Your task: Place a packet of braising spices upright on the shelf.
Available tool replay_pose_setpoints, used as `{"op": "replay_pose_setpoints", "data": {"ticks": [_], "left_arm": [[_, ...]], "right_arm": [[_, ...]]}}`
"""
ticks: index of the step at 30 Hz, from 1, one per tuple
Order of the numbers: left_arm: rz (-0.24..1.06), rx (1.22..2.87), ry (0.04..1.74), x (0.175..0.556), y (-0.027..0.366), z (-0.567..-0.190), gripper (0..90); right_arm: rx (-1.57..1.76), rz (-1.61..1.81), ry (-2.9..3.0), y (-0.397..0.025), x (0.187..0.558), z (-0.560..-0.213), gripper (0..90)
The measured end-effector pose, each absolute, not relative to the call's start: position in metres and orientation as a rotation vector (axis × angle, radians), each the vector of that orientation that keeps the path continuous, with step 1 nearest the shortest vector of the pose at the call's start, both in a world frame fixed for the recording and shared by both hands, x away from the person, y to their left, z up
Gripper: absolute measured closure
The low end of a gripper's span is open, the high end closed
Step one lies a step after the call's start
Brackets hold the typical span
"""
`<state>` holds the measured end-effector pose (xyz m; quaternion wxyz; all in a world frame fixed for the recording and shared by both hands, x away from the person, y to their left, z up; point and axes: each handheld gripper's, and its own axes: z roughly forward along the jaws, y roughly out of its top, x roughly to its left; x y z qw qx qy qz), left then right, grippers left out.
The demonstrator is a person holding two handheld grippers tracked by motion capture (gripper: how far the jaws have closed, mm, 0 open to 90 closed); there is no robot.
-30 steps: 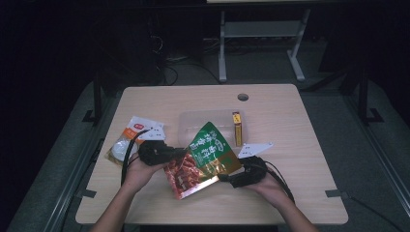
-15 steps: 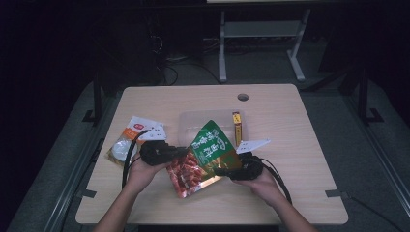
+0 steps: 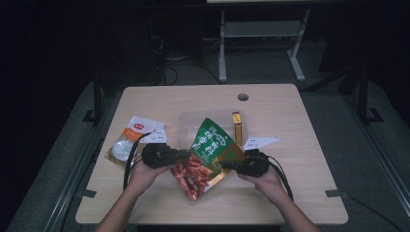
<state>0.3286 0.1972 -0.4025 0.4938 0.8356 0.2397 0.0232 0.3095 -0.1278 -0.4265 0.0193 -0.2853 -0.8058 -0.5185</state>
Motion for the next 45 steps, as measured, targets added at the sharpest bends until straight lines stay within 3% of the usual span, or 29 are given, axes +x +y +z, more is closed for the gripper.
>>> {"op": "replay_pose_setpoints", "data": {"ticks": [24,34,45], "left_arm": [[0.067,2.090,0.528,0.322,0.192,-0.409,86.5],[0.120,2.113,0.566,0.324,0.209,-0.407,71.3],[0.154,2.199,0.552,0.315,0.220,-0.414,45.1]], "right_arm": [[-0.815,-1.666,-2.526,-0.133,0.311,-0.411,89.8],[-0.683,-1.651,-2.618,-0.131,0.316,-0.393,90.0],[-0.582,-1.626,-2.695,-0.135,0.313,-0.370,89.9]]}}
